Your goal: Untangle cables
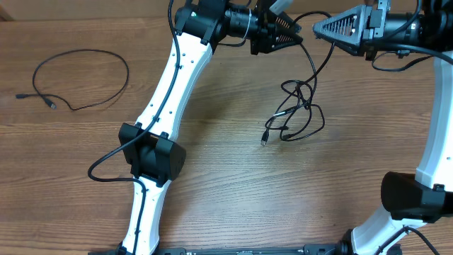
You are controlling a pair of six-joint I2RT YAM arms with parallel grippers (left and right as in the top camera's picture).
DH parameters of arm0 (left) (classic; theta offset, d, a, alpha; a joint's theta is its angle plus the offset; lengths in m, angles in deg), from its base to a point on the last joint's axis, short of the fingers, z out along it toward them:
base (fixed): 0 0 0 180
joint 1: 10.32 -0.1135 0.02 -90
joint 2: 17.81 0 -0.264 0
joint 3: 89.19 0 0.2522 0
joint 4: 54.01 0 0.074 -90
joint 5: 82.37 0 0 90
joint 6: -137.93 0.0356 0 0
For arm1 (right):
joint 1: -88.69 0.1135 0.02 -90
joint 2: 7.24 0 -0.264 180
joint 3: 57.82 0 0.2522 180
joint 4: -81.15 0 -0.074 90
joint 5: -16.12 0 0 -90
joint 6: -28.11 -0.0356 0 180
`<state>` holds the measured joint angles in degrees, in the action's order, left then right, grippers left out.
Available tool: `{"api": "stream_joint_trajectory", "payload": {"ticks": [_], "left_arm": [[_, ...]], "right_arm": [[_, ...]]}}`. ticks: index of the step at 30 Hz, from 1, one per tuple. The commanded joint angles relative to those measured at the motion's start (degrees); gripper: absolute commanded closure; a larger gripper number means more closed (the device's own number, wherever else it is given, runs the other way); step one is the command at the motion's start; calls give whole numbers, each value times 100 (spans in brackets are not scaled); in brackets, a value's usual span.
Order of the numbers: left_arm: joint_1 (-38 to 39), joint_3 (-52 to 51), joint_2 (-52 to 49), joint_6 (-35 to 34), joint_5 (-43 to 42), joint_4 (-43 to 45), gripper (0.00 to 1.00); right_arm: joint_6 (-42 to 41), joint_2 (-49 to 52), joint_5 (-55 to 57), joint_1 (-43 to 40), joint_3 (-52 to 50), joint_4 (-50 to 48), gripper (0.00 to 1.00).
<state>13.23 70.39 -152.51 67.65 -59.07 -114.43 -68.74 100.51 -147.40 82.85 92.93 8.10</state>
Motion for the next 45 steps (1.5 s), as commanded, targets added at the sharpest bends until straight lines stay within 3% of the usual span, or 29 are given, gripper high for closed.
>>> {"api": "stream_joint_trajectory", "payload": {"ticks": [1,5,8,10,14,17,24,29,35,37,40,45], "left_arm": [[31,-33,-35,35,-199,24,96],[-57,-33,-35,-195,-166,136,96],[-258,-33,-33,-994,-175,531,96],[-415,-33,-33,-1665,-166,859,96],[-769,-31,-31,-2999,291,1250,96],[-1014,-33,-31,-3934,503,1290,96],[-1235,-31,-31,-5652,579,1729,96],[-1228,-31,-31,-6483,820,2087,96],[-1274,-31,-31,-6878,1139,1993,96],[-1340,-28,-31,-7018,1189,1996,96],[-1427,-28,-31,-7232,1300,1993,96],[-1532,-28,-31,-7685,1458,1993,96]], "right_arm": [[-66,-79,-201,37,146,-4,96],[-68,-79,221,37,144,-28,96],[-70,-79,765,37,136,-24,95],[-66,-79,1128,37,136,-39,85],[-66,-79,2782,37,136,-131,52],[-68,-79,4369,37,136,-153,39],[-68,-79,4629,166,52,-131,23],[-61,-79,4927,658,-643,-278,20],[136,-79,5313,1248,-2409,-1554,17],[140,-79,5318,1471,-3215,-2411,16],[131,-79,5348,1659,-3934,-3259,0],[66,-79,6022,1976,-4907,-4778,0]]}}
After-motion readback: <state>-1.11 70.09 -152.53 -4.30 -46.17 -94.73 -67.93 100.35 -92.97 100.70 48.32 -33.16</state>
